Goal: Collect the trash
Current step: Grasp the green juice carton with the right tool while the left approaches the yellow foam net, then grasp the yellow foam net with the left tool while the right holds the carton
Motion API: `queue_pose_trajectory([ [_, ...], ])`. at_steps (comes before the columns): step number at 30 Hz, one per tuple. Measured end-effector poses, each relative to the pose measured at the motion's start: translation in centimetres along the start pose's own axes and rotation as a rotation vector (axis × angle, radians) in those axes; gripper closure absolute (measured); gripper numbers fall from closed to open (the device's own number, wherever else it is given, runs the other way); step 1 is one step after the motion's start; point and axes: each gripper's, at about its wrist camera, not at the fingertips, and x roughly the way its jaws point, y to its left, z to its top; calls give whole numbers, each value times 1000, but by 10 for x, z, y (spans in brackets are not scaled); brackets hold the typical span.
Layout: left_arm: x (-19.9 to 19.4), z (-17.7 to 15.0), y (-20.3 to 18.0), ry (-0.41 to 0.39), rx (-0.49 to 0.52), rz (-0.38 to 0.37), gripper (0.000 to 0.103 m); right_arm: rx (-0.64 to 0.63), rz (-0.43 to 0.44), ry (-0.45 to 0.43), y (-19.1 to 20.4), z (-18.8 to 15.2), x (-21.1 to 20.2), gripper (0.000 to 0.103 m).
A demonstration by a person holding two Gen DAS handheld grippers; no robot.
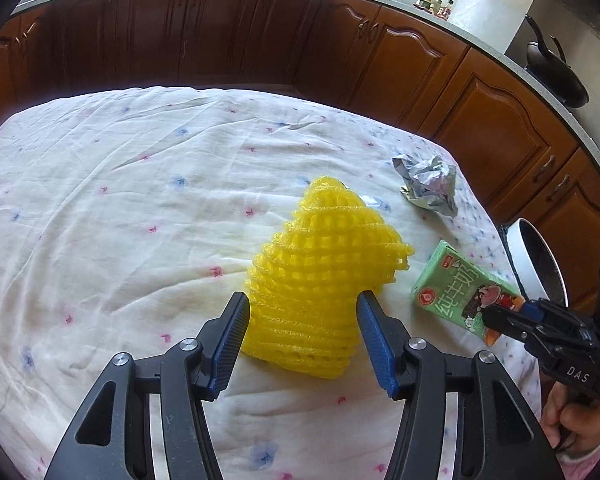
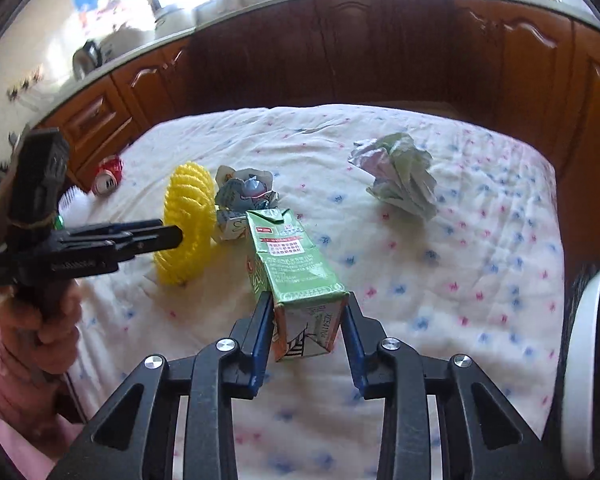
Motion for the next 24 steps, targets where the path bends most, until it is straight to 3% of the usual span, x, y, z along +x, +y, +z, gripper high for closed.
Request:
queue_pose_trajectory([
  [3, -6, -5, -2, 8, 7, -31, 47, 81, -59, -36, 1, -18, -11, 70],
  [8, -25, -16, 7, -3, 19, -44, 42, 105, -28, -33, 15, -38, -7, 68],
  [10, -35, -19, 11, -18, 30, -35, 40, 91, -21, -27, 22, -42, -4, 51],
  [12, -43, -21, 14, -41, 41, -31, 36, 82, -33, -42, 22, -41, -7, 41],
  [17, -44, -17, 12, -81, 89, -20, 33, 72, -22, -70, 20, -33, -14, 40],
  [21, -19, -7, 6, -38, 138, -38, 33, 49, -8, -72, 27, -28, -4, 40],
  [23, -8, -5, 1, -9, 152, -32, 43, 44, -11, -66, 29, -28, 2, 41],
  [24, -5, -5, -1, -2, 161, -48, 60, 44, -14, -64, 30, -28, 5, 44],
])
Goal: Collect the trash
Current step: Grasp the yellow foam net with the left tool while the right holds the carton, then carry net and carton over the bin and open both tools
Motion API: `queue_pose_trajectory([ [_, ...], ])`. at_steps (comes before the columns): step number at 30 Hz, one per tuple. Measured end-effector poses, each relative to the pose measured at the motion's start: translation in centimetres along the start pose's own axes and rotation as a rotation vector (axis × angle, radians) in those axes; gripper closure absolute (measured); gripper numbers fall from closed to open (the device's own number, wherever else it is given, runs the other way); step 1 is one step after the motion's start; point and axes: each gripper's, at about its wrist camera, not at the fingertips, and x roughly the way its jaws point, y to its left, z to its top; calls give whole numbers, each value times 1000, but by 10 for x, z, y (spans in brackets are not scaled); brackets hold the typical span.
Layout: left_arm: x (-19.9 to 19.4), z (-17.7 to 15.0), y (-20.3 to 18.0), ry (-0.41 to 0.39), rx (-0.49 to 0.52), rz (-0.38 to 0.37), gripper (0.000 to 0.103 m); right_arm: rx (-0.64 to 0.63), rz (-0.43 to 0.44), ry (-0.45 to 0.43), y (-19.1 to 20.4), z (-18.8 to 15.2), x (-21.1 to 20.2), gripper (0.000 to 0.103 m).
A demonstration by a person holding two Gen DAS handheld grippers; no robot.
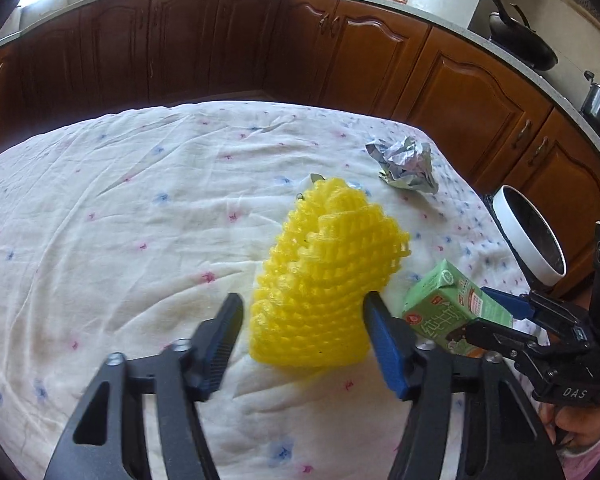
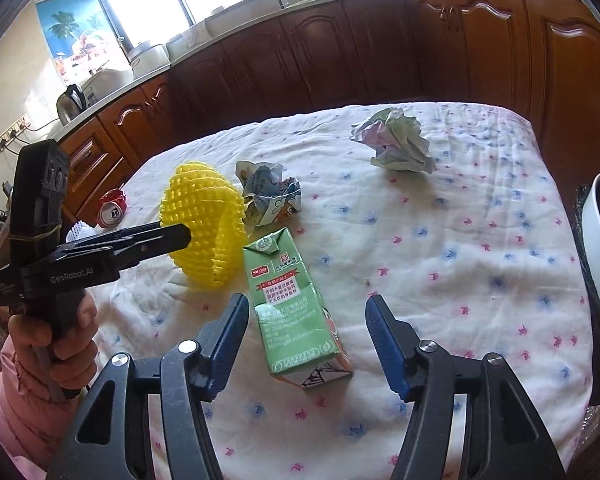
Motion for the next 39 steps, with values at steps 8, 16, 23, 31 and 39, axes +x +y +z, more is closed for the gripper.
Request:
queue_pose_trajectory([
  [8, -7, -5, -23, -12, 34, -58, 86, 46, -20, -15, -7, -11, -7, 70],
  [16, -21, -4, -70, -40, 109, -154, 86, 176, -82, -139, -42, -27, -63, 70],
  [23, -7, 0, -113, -16, 177, -204, 86, 251, -152, -199, -73, -43, -103, 70],
  [31, 10, 10, -157, 10, 237, -244, 86, 299, -231, -238, -100, -58, -136, 70],
  [39, 21, 25, -194, 2, 293, -274, 86, 339, -291, -278, -127, -56, -157, 70],
])
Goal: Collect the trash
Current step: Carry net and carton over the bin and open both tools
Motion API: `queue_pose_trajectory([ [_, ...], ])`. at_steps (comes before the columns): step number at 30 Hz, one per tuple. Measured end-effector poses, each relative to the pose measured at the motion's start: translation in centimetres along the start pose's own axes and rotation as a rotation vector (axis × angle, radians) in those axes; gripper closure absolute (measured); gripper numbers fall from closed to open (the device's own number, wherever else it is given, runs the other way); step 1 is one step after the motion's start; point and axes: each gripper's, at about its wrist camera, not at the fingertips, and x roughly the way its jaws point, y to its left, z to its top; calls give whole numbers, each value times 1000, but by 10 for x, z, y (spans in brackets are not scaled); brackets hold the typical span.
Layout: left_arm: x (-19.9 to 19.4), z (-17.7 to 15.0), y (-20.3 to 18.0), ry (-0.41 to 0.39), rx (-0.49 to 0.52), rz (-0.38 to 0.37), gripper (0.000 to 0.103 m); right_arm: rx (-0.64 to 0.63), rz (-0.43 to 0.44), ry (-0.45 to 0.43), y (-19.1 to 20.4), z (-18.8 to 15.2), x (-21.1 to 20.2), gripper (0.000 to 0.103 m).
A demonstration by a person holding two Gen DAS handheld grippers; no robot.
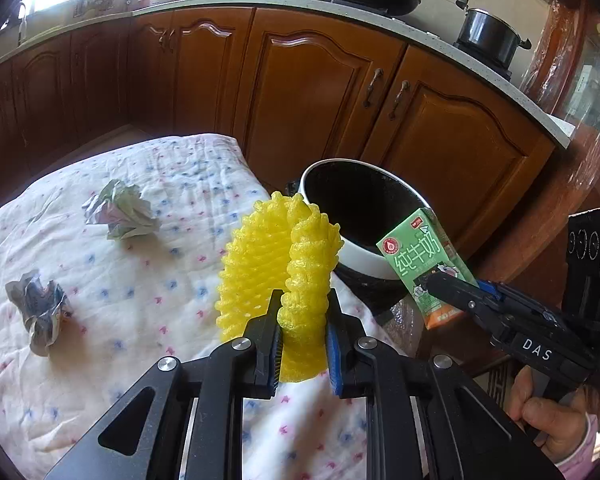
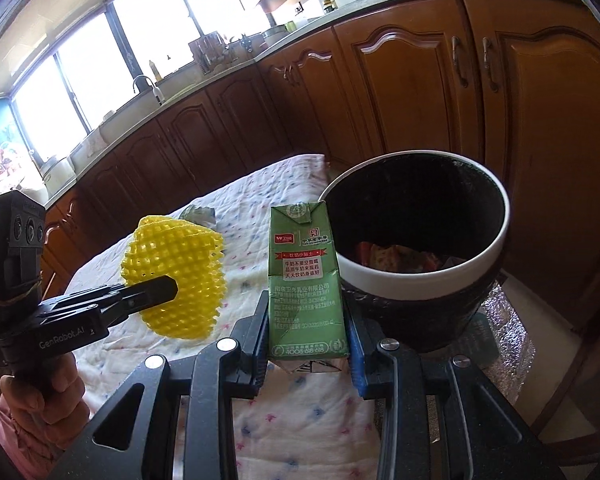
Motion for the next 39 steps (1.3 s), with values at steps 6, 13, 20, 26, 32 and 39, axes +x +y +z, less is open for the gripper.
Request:
queue_pose_trajectory([
  [6, 18, 16, -18, 1, 31, -9, 86, 16, -45, -27, -17, 13, -5, 70],
  [13, 39, 41, -37, -10, 72, -10, 86, 34, -103, -41, -37, 30, -4, 70],
  [20, 76, 70, -54, 19, 114, -11, 86, 38, -130, -34, -54, 49, 6, 70],
  [26, 105, 87, -64, 51, 146, 6, 85, 24, -153, 1, -64, 64, 22, 70],
  [32, 135, 96, -68, 102, 152, 10, 85, 26, -168, 50, -76, 71, 41, 70],
  [39, 150, 99, -68, 131, 166, 36, 63, 48, -135, 83, -90, 75, 54, 67],
])
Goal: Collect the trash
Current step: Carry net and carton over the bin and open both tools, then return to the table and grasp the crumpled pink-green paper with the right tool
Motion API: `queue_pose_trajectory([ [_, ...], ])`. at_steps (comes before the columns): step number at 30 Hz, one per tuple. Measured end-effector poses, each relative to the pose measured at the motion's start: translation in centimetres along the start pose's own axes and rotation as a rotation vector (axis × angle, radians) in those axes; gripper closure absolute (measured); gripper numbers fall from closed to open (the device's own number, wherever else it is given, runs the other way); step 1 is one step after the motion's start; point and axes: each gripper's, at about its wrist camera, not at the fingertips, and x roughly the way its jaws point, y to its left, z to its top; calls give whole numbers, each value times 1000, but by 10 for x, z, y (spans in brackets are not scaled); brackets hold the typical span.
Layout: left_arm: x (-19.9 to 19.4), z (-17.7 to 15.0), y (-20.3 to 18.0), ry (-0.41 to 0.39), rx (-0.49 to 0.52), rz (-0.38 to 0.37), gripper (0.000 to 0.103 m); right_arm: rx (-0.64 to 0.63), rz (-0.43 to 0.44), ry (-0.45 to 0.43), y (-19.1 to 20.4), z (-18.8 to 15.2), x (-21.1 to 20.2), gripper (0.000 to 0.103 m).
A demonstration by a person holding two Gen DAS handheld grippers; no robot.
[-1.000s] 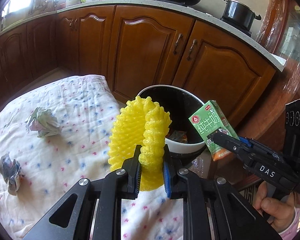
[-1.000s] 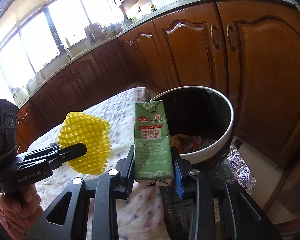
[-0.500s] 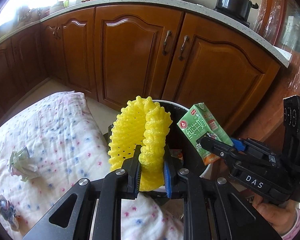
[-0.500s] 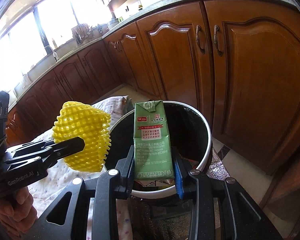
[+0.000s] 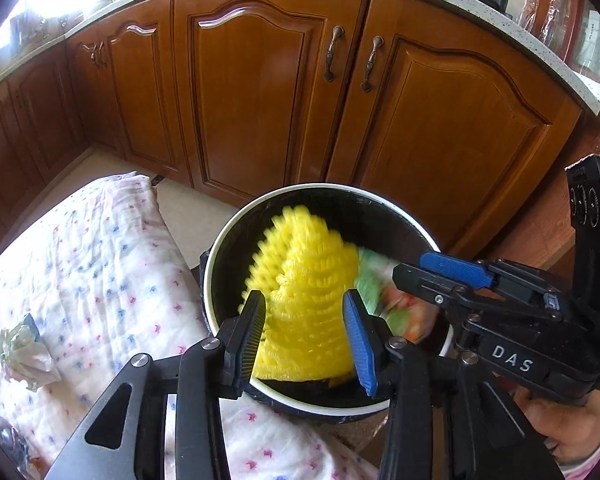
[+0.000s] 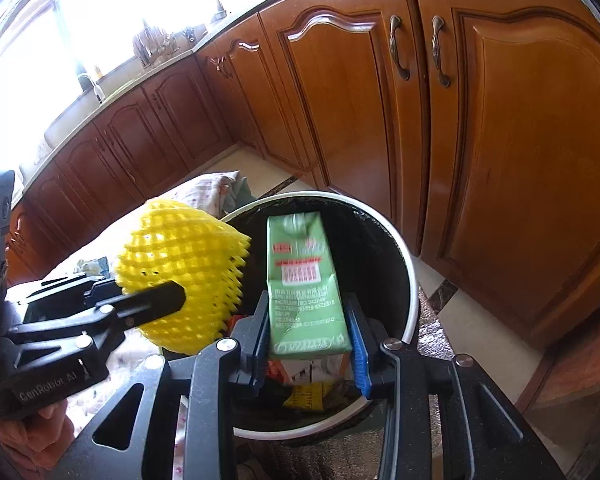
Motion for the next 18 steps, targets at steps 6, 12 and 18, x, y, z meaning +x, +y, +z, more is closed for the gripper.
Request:
queue_pose_trajectory([
  [6, -7, -6, 14, -13, -54, -5, 61, 27, 9, -29, -5, -2, -11, 60],
  [12, -37, -37, 29, -65, -131, 19, 48, 49, 46, -92, 0, -14, -32, 49],
  [18, -63, -85, 52, -83, -206, 46, 41, 71, 108, -178, 21, -31, -49, 17],
])
